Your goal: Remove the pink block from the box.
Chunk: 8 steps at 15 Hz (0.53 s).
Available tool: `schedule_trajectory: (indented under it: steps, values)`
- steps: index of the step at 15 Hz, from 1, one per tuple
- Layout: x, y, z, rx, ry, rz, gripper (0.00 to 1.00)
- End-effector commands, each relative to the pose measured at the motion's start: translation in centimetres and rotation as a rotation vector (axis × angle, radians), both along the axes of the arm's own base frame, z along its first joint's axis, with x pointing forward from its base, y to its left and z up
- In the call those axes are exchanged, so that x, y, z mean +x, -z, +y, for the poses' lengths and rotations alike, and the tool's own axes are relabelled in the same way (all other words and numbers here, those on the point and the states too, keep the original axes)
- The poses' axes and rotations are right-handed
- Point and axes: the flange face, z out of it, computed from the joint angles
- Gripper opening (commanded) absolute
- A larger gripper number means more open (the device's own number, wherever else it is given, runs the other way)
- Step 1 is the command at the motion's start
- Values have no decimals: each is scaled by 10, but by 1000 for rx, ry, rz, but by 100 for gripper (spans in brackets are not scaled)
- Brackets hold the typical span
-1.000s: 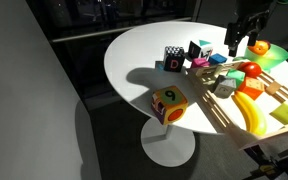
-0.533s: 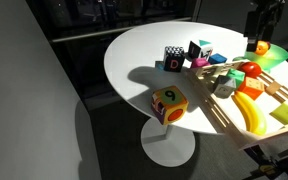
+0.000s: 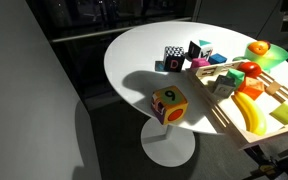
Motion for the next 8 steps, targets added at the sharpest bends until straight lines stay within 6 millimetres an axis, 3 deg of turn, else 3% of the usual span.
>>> schedule_trajectory:
  steps: [1,8]
  values:
    - [-27,-31,-12,38,9,-29,100]
    - [-65,-73,-25,57,-12,-145,100]
